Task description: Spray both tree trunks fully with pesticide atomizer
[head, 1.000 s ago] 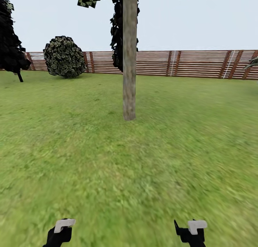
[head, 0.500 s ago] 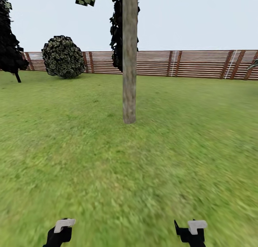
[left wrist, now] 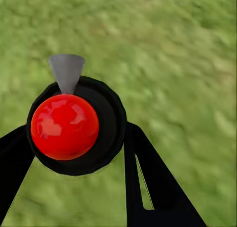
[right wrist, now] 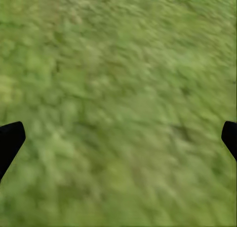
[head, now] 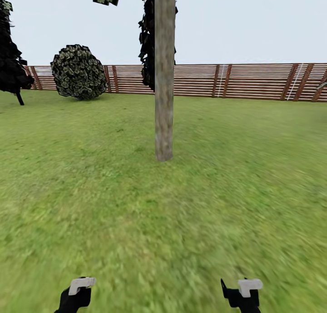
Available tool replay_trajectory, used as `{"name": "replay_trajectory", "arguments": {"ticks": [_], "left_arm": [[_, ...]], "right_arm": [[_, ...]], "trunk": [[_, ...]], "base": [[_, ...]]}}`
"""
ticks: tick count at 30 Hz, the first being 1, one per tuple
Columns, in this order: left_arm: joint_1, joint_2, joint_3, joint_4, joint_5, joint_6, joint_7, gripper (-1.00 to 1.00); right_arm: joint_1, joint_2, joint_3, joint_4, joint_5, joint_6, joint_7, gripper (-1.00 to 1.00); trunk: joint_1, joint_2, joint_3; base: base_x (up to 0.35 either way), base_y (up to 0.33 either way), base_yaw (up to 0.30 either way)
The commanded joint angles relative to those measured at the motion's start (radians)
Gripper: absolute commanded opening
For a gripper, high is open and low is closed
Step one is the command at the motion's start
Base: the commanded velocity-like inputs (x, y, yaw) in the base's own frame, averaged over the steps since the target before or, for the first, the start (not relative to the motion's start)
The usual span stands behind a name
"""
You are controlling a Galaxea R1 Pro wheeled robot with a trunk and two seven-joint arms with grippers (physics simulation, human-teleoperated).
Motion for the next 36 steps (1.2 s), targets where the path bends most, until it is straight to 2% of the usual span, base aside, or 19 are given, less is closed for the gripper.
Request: {"name": "replay_trajectory", "arguments": {"ticks": [1,36], "left_arm": [[-0.001,0.0,0.006,0.001,0.004,-0.002,-0.008,-1.0],[-0.001,0.0,0.006,0.001,0.004,-0.002,-0.008,-1.0]], "right_arm": [[-0.001,0.0,0.0,0.001,0.0,-0.003,0.0,1.0],[-0.001,0.0,0.0,0.001,0.0,-0.003,0.001,1.0]], "trunk": [[0.0,0.0,-0.001],[0.0,0.0,-0.001]], "base": [[0.339,0.0,0.0],[0.34,0.0,0.0]]}}
